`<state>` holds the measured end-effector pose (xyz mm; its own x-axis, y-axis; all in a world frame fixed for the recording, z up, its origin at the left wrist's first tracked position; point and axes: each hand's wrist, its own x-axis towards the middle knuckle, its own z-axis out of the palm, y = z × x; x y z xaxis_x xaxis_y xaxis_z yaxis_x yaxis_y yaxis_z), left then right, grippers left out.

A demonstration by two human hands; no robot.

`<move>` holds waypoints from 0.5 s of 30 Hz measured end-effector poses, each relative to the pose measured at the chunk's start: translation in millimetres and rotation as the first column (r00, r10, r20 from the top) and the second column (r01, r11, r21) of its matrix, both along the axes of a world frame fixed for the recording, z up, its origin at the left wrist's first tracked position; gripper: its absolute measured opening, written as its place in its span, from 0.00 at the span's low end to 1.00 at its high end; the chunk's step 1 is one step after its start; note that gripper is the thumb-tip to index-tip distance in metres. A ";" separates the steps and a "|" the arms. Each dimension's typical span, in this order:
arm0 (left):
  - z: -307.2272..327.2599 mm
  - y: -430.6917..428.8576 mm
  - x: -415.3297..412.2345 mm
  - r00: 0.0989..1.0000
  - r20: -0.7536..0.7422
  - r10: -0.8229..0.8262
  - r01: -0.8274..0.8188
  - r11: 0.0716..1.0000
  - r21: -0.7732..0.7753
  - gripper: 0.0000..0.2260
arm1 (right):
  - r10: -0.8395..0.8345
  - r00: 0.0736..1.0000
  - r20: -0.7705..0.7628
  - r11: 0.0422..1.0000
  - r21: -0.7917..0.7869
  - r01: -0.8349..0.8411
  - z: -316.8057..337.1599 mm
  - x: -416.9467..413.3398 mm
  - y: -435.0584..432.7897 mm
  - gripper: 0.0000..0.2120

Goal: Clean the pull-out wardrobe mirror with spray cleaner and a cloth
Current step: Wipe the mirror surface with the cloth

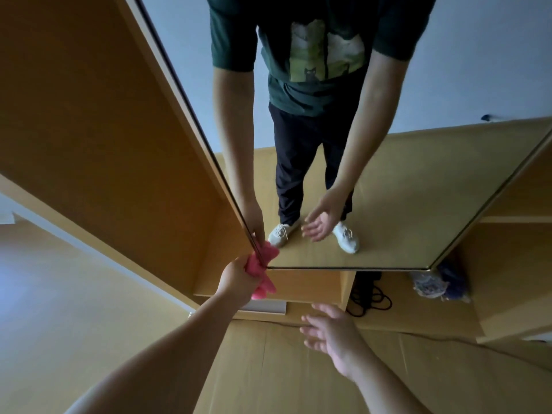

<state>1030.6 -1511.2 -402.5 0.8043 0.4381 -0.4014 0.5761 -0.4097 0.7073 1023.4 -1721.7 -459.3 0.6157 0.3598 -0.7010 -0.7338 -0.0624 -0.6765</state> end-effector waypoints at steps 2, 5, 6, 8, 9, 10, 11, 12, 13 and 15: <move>-2.4 2.5 -6.8 1.000 -0.017 -0.004 0.004 1.000 0.013 0.13 | -0.019 0.990 -0.139 0.990 0.139 0.038 1.2 -8.8 27.5 0.22; -6.7 4.4 -23.4 0.998 -0.053 -0.027 0.026 1.000 -0.015 0.16 | -0.009 0.962 -0.273 0.951 0.295 0.092 -0.6 -16.4 54.2 0.23; -9.0 4.8 -29.8 0.996 -0.069 -0.054 0.051 0.998 -0.047 0.15 | -0.004 0.951 -0.308 0.932 0.344 0.115 -0.7 -18.8 60.8 0.23; -8.7 5.8 -42.0 0.987 -0.088 -0.138 0.129 0.987 -0.100 0.15 | -0.042 0.934 -0.355 0.894 0.405 0.194 -1.5 -24.2 72.5 0.21; -7.9 8.6 -45.8 0.979 -0.095 -0.183 0.173 0.980 -0.101 0.14 | -0.092 0.923 -0.373 0.875 0.413 0.254 -1.9 -25.9 77.2 0.21; -6.4 13.4 -47.9 0.968 -0.104 -0.227 0.219 0.972 -0.087 0.14 | -0.154 0.907 -0.392 0.852 0.413 0.323 -2.3 -26.6 81.3 0.21; -3.6 19.3 -47.9 0.957 -0.111 -0.267 0.261 0.963 -0.065 0.14 | -0.220 0.882 -0.417 0.820 0.411 0.399 -2.5 -26.1 84.3 0.22; 1.9 25.3 -46.0 0.948 -0.108 -0.300 0.297 0.954 -0.038 0.15 | -0.281 0.856 -0.434 0.790 0.401 0.463 -2.0 -24.6 86.2 0.22; 9.1 32.2 -42.8 0.947 -0.083 -0.311 0.312 0.950 -0.004 0.18 | -0.336 0.835 -0.436 0.774 0.377 0.509 -1.1 -22.4 87.9 0.21; 35.8 44.2 -32.3 0.961 0.011 -0.275 0.273 0.957 0.096 0.25 | -0.427 0.815 -0.392 0.780 0.296 0.551 0.2 -17.2 90.0 0.18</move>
<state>998.3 -1467.0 -366.7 0.9077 0.2335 -0.3486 0.4157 -0.6135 0.6714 1006.2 -1631.7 -459.1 0.5740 0.3387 -0.7456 -0.7540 0.5738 -0.3198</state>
